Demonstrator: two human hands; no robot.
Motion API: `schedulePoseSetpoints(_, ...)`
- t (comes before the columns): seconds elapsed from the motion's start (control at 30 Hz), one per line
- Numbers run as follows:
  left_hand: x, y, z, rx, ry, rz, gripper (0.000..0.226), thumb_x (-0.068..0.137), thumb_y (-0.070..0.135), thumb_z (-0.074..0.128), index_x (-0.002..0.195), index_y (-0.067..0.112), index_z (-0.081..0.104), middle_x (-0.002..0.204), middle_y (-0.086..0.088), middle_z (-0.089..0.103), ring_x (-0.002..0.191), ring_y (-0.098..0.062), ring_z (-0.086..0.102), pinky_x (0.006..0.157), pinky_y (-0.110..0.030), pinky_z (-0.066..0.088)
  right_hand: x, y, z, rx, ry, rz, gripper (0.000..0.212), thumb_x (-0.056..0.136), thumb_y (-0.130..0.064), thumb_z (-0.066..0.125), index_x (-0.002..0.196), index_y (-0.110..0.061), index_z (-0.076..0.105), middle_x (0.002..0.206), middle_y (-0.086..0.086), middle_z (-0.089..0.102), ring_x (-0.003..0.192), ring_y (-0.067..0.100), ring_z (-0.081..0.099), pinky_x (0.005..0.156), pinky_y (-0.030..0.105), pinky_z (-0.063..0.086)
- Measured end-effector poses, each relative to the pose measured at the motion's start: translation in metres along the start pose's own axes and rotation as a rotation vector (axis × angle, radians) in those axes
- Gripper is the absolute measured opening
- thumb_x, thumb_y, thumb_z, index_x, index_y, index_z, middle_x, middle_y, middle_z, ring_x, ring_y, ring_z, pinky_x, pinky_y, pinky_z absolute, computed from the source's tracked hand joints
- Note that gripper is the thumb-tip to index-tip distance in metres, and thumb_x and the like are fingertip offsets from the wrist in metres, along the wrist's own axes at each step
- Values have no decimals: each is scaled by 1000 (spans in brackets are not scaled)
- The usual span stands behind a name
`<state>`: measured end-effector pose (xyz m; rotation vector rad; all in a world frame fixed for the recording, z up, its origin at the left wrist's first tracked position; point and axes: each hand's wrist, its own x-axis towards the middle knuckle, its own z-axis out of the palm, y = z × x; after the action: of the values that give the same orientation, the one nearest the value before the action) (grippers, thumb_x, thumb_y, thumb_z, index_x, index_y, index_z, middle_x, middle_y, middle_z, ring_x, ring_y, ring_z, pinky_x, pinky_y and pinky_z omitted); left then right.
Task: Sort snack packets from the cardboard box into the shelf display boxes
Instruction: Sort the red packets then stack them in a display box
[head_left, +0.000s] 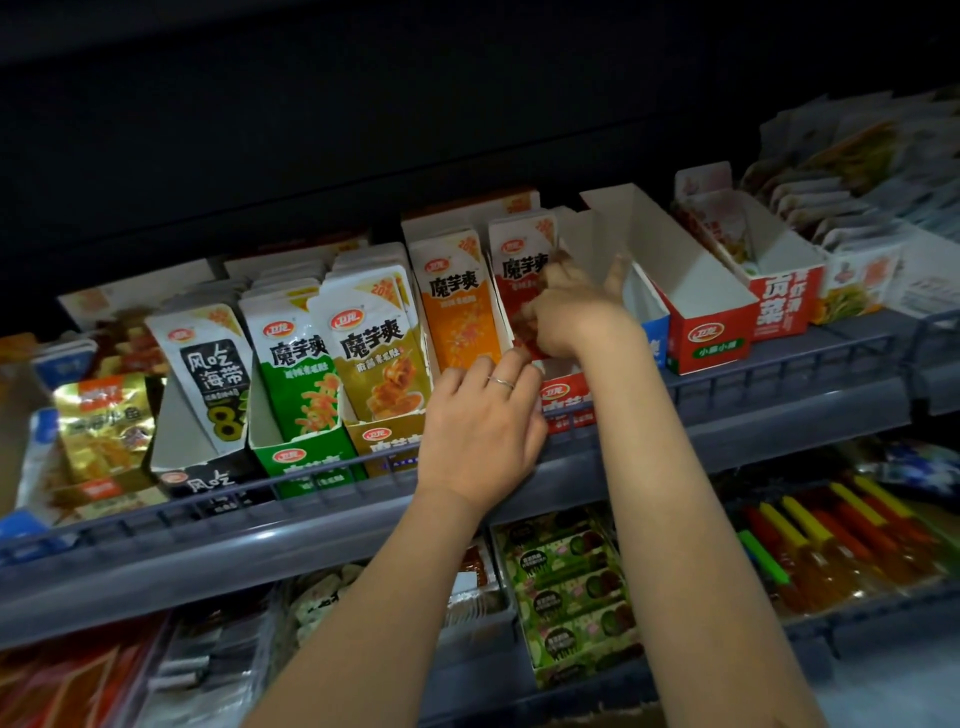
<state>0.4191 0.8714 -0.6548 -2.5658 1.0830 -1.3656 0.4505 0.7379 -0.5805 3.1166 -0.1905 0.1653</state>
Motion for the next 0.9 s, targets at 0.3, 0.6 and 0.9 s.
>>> schedulePoseSetpoints(0.3, 0, 0, -2, 10, -40, -16, 26, 85, 29, 43, 95, 13, 60, 104, -5, 64, 79, -23, 56, 67, -35, 36, -2, 7, -8, 398, 85, -103, 42, 94, -13, 46, 135, -22, 50, 143, 5, 41, 132, 23, 39, 109, 43, 30)
schedulePoseSetpoints(0.6, -3, -1, -14, -148, -50, -46, 38, 84, 29, 44, 118, 12, 49, 123, -10, 54, 99, -26, 54, 80, -38, 40, -83, 8, 1, 541, 374, -91, 30, 92, -15, 46, 111, -28, 66, 126, 0, 52, 126, 20, 38, 113, 53, 18)
schedulePoseSetpoints(0.9, -120, 7, -72, -312, -223, 261, 22, 81, 22, 46, 103, 16, 49, 104, -7, 59, 91, -24, 54, 85, -35, 35, -139, -1, 52, 611, 513, -163, 23, 80, -5, 48, 84, -17, 68, 96, 5, 64, 100, 28, 54, 88, 35, 36)
